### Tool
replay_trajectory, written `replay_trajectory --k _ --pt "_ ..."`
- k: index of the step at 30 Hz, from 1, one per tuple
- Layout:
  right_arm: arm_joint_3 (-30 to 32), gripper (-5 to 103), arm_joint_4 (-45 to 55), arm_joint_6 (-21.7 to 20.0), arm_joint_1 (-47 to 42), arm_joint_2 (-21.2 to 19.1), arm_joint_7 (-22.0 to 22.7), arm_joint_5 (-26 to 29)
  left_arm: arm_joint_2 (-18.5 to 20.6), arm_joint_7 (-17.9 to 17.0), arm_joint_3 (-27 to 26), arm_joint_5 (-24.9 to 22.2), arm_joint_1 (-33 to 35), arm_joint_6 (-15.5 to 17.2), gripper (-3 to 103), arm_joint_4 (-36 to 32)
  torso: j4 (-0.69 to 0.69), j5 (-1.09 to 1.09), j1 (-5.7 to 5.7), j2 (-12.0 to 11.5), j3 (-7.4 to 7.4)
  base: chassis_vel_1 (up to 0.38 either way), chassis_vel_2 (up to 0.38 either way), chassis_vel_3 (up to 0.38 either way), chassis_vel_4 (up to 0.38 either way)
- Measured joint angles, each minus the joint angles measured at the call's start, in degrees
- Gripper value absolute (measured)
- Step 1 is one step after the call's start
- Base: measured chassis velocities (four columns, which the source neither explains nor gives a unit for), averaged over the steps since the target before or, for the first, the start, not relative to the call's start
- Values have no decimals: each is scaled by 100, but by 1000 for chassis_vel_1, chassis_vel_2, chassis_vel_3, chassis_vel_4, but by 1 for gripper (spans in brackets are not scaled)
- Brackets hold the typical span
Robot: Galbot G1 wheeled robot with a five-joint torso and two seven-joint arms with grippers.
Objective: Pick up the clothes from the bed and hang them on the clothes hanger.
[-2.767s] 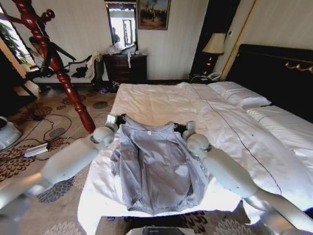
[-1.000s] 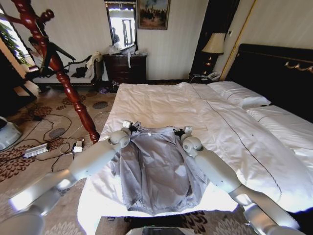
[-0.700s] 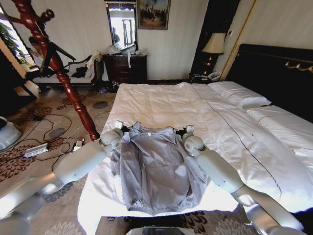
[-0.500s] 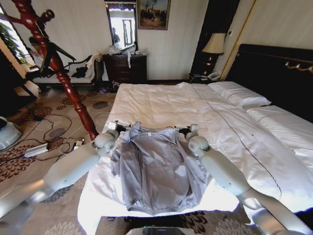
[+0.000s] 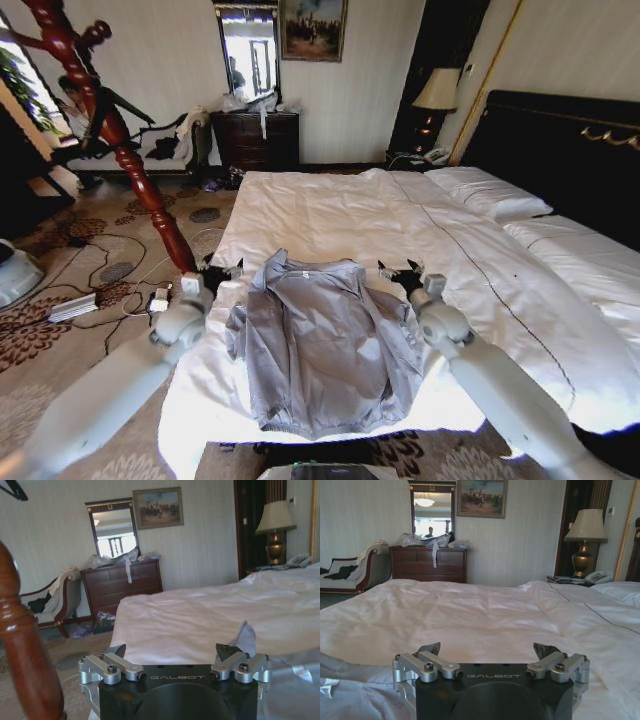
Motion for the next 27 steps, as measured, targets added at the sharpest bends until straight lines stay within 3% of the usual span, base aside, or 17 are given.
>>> replay_trajectory --k 6,10,14,22,27 --pt "-2 100 -119 -336 255 192 65 942 -37 30 -917 231 1103 -23 100 -502 -1 0 0 0 0 0 0 0 0" --pt "62 100 -518 -766 686 425 104 2447 -254 194 -1857 510 2418 -102 100 -877 4 0 1 0 1 0 0 0 0" --pt "122 100 -914 -950 897 550 -61 3161 -487 349 -2393 742 3102 -187 100 -1110 0 0 1 0 0 0 0 0 0" --pt "19 100 -1966 -1135 1383 869 -590 3383 -1165 471 -3063 1075 4111 -283 100 -1657 1 0 2 0 0 0 0 0 0" --pt "-1 100 -2394 -1193 1550 1037 -766 3394 -1299 517 -3220 1211 4527 -324 100 -1842 -2 2 2 0 0 0 0 0 0"
